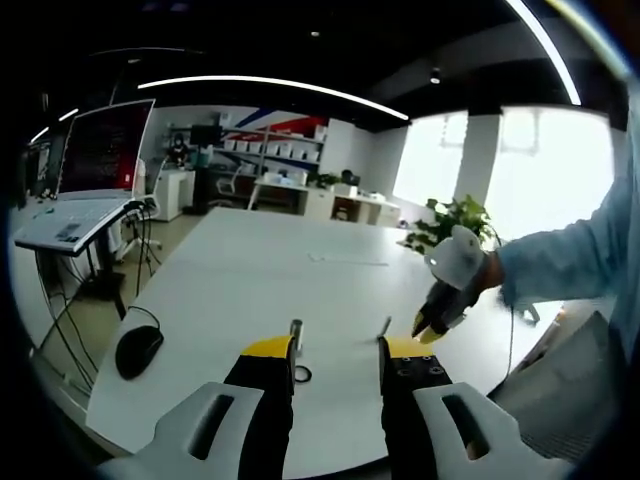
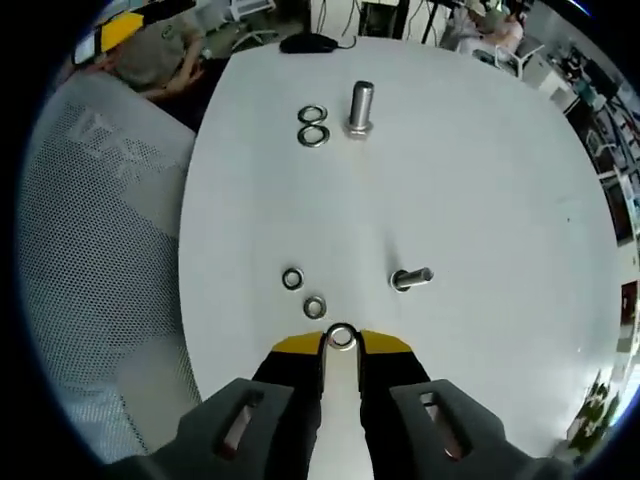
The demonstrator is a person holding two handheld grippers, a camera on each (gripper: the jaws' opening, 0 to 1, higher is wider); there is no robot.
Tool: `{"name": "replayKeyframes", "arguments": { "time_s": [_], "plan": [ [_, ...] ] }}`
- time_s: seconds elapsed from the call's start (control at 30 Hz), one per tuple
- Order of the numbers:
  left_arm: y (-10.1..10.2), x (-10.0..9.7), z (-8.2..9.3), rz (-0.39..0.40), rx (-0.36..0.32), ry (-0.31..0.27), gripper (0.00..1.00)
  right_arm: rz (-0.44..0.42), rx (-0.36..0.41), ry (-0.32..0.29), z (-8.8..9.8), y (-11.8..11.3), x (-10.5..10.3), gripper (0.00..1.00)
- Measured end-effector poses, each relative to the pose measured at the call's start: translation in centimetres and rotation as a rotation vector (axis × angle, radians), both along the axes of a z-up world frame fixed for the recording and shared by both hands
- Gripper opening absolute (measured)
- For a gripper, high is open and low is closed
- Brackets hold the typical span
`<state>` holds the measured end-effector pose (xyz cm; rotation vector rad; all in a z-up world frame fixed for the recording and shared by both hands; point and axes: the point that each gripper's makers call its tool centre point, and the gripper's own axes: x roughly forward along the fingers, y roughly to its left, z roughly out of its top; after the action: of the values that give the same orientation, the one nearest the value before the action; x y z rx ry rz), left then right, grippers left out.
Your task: Place the washer onto the threaded stud by aligning its center hole with the stud, sliding it down to the base, and recovering from edge contact or off-axis alignment until the washer reaches the visible bottom stop.
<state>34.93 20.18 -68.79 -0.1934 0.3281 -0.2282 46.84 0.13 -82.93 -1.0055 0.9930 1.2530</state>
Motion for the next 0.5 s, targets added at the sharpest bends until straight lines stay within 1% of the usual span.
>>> {"name": "replayKeyframes", "arguments": {
  "time_s": [0.17, 0.37, 0.5],
  "plan": [
    [0.0, 0.0, 0.0, 0.001, 0.000, 0.000, 0.31, -0.015, 0.013, -0.029, 0.4, 0.3, 0.9, 0.14],
    [0.0, 0.0, 0.0, 0.001, 0.000, 0.001, 0.31, -0.030, 0.053, -0.082, 1.2, 1.2, 2.2, 0.14],
    [0.0, 0.0, 0.0, 0.001, 0.000, 0.001, 0.31, -0.036, 0.063, -0.099, 1.5, 1.5, 2.7, 0.14]
  ]
}}
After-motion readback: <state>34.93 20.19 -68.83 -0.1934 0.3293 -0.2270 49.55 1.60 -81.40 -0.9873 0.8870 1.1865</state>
